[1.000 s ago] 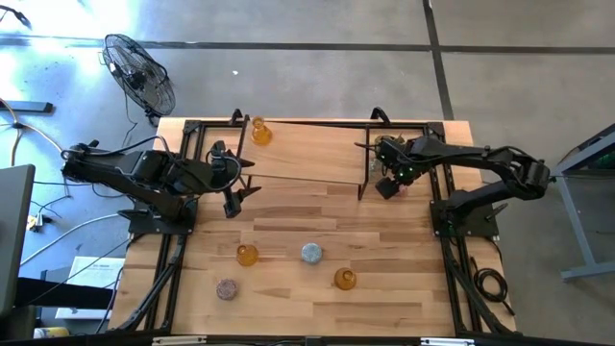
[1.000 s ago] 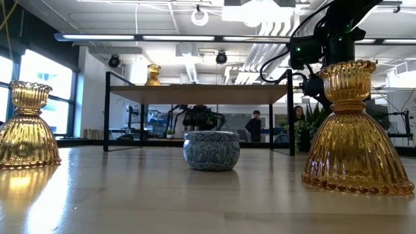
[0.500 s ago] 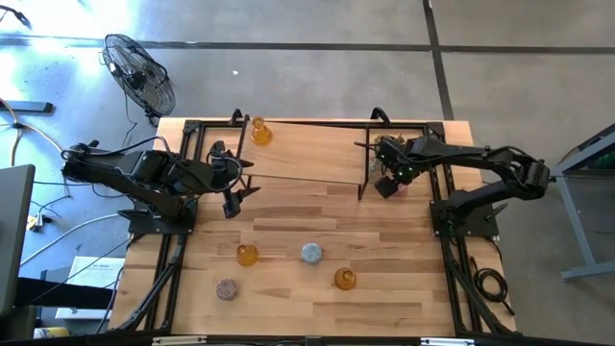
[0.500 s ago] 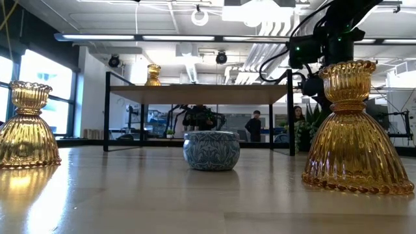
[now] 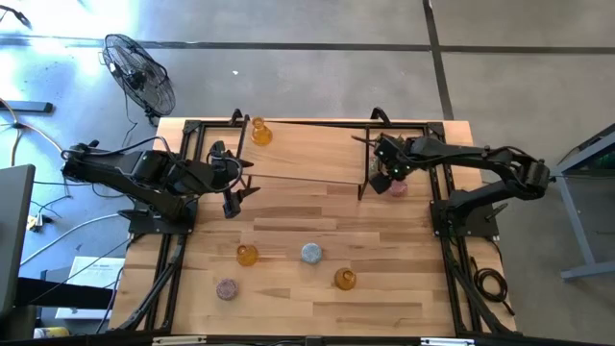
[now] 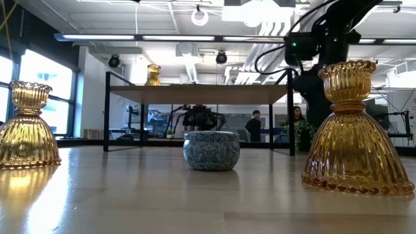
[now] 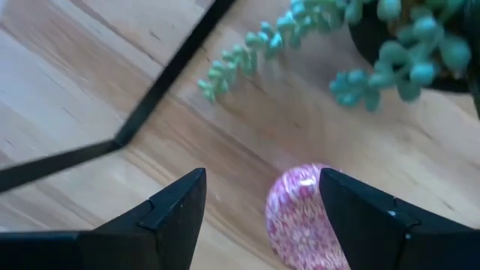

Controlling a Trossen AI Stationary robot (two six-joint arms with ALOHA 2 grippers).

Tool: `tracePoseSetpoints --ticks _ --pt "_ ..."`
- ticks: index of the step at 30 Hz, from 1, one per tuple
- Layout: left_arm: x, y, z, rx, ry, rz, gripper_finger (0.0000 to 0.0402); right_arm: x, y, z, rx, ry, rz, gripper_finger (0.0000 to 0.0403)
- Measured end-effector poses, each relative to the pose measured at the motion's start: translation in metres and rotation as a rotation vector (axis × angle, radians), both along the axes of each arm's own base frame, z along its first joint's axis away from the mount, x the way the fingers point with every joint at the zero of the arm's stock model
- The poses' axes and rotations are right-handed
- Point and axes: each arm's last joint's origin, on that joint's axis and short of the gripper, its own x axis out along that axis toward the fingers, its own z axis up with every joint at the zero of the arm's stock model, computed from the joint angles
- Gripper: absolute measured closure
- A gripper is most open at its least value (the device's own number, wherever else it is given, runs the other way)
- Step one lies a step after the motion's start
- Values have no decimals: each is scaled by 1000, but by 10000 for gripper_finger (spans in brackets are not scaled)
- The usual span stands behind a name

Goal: Pick & Place candle stick holders
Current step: Put the pink scented candle on the shelf

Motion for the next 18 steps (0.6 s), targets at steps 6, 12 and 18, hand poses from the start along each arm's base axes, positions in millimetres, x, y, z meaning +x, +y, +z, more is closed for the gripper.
tracePoseSetpoints --ticks 6,12,18 --pt "0 0 -3 3 11 1 92 5 -3 1 -28 -50 0 148" --pt "0 0 -3 3 14 1 92 5 -2 2 -11 -62 6 148" --pt "0 0 -3 3 14 0 92 5 -2 2 -10 -62 6 148"
